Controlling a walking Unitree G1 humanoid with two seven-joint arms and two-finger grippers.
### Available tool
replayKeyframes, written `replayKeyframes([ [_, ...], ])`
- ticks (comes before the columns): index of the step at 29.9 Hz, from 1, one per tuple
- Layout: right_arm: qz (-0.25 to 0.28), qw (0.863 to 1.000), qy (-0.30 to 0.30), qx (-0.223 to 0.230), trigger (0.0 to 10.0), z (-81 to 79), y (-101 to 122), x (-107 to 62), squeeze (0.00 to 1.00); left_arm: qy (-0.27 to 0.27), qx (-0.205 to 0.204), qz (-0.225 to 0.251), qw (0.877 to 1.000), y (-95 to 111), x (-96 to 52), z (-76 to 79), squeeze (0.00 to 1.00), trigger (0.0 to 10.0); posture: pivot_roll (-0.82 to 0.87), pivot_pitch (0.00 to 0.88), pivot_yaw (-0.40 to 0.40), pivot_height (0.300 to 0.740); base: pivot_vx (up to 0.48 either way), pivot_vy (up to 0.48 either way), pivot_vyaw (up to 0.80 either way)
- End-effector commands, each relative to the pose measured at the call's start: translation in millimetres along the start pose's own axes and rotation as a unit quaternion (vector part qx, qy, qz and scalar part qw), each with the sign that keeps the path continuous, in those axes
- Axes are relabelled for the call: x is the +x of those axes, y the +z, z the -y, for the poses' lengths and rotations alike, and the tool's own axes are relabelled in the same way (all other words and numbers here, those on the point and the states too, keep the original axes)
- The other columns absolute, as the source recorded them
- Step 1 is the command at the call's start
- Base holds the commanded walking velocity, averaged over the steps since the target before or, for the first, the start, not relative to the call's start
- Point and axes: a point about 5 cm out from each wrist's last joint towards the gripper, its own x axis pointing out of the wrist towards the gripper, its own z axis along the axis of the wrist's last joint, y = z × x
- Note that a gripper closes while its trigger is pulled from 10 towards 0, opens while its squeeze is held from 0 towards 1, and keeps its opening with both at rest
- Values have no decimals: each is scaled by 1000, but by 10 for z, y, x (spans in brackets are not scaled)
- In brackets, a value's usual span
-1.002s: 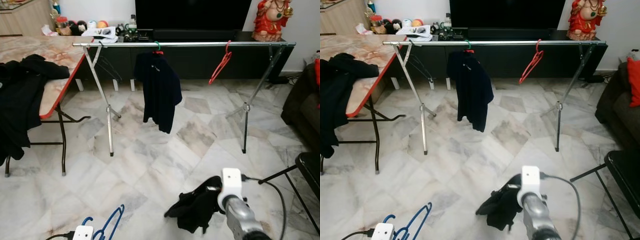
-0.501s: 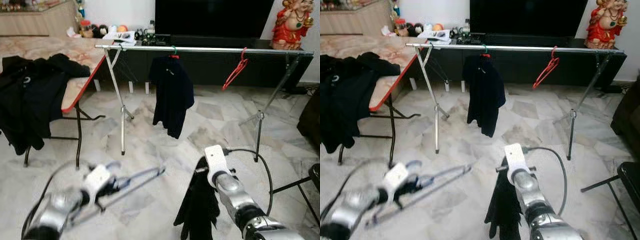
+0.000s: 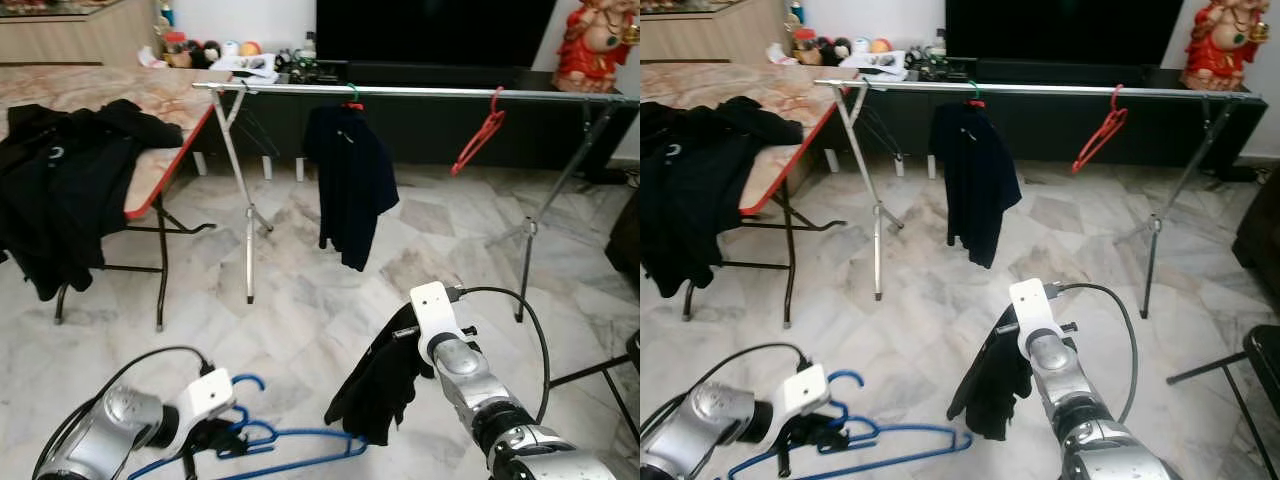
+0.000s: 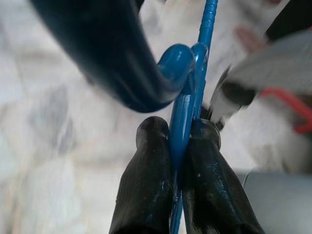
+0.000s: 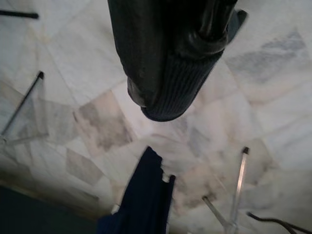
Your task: Hang hanger
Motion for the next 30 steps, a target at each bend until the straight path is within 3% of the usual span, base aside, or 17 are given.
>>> replayKeyframes([
  [1,19,1000,-3,3,10000,11,126,18,0,-1,10,15,1000,116,-29,-32,0,10000,118,21,1,740,0,0,0],
  [4,19,1000,-1,8,10000,-15,135,20,0,16,6,59,998,315,-26,-64,0,10000,120,24,1,740,0,0,0],
  [10,13,1000,5,14,10000,-43,107,17,0,47,-11,87,995,461,-2,-85,0,10000,119,27,-1,740,0,0,0],
  [20,3,998,45,41,10000,-132,57,7,0,71,-27,107,991,550,39,-108,0,10000,117,28,-3,740,0,0,0],
  [22,1,996,78,53,10000,-201,54,3,0,71,-31,110,991,580,47,-111,0,10000,120,27,-3,740,0,0,0],
  [30,-5,993,107,46,10000,-275,28,-8,0,94,-36,112,989,602,64,-157,0,10000,120,28,-3,740,0,0,0],
])
